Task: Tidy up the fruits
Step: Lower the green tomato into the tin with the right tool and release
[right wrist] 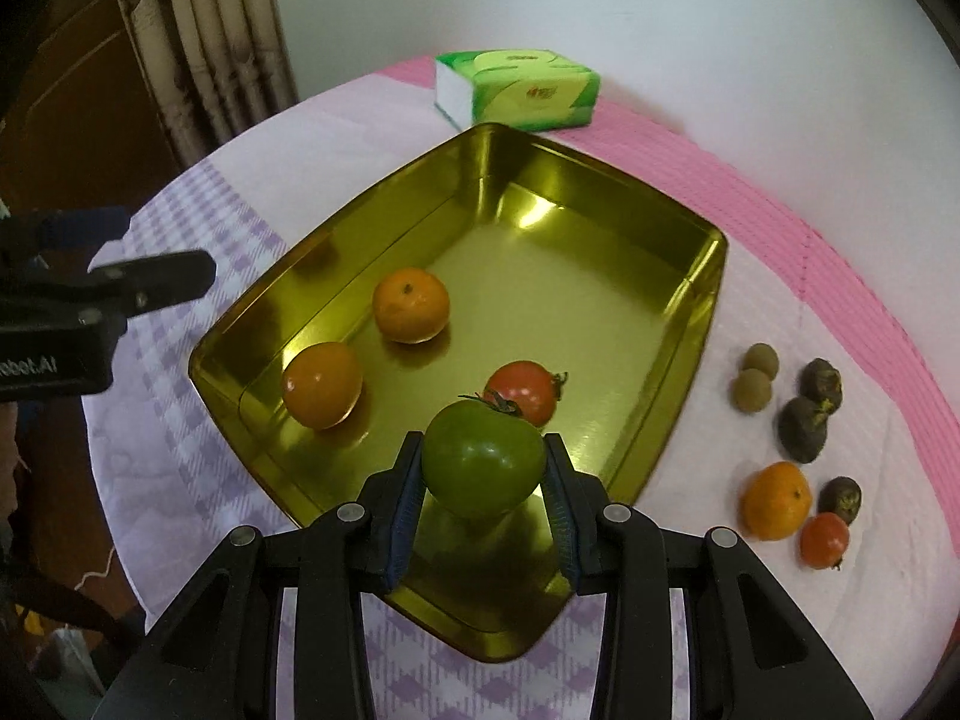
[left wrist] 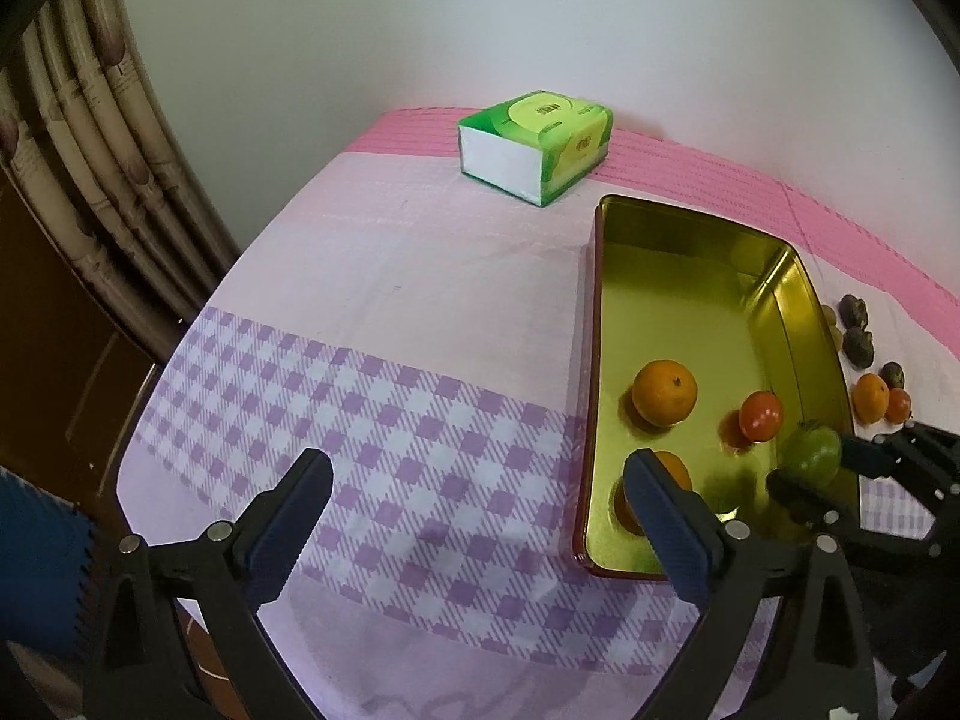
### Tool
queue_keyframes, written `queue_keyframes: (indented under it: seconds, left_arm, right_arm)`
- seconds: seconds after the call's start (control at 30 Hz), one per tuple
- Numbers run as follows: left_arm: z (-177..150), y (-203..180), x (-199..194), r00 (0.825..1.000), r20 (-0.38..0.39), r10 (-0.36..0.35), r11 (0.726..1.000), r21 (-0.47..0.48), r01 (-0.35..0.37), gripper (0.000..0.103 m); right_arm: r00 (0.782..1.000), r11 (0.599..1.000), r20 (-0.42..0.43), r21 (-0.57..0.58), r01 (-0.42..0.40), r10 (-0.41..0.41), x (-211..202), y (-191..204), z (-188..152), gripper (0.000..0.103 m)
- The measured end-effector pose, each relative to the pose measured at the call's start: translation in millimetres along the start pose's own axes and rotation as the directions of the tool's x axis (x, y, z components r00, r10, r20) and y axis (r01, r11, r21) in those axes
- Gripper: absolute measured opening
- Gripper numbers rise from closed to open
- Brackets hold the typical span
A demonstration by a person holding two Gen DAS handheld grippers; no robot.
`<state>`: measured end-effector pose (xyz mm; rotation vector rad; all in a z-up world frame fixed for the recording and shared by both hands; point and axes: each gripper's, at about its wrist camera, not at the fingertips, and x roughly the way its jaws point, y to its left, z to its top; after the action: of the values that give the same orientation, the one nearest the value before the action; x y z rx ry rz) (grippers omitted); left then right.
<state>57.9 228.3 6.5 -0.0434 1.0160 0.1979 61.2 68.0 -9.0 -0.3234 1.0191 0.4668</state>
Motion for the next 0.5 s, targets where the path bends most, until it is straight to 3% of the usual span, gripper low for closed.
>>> queue_keyframes:
  seconds: [0.5]
  left_arm:
    - [-0.5,-0.9,2.2,1.0,-0.008,-0.004,1.0,0.004,0.004,0.097]
  right_arm:
    - [0.999,1.0,-0.037,-0.004,0.02,-0.02,23.1,3.1,4.0,0.039]
